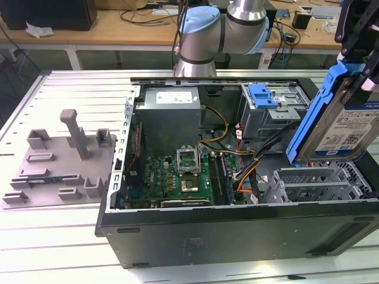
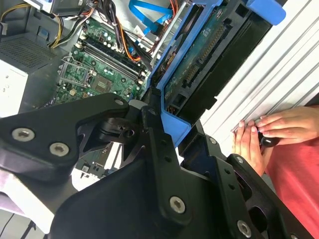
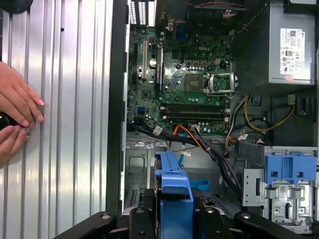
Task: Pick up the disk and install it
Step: 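Insert the disk into the insertion slot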
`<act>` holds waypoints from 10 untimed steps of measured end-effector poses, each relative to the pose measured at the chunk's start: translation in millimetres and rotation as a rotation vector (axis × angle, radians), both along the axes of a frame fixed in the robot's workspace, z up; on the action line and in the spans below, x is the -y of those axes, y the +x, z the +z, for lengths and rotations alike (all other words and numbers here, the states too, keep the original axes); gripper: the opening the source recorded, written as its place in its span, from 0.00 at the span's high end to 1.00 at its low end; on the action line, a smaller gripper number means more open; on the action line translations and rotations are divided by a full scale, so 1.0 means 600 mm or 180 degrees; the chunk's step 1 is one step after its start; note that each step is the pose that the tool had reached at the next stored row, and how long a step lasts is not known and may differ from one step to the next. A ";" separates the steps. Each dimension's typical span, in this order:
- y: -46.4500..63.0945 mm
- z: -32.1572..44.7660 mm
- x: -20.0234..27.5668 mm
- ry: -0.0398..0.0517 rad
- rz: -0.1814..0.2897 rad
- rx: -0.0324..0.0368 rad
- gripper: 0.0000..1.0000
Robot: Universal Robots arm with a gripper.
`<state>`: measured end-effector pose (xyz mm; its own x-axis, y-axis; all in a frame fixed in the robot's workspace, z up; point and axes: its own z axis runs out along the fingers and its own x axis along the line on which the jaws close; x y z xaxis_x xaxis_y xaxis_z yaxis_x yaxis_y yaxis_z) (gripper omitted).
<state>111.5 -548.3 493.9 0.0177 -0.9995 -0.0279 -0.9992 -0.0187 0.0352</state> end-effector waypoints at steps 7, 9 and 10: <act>0.000 -0.002 -0.0014 0.0000 -0.0010 0.0000 0.63; 0.000 -0.003 -0.0017 0.0000 -0.0015 0.0000 0.63; 0.000 -0.003 -0.0019 0.0000 -0.0018 0.0000 0.63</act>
<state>111.5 -547.2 492.0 0.0120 -0.9995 -0.0280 -0.9993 -0.0130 0.0352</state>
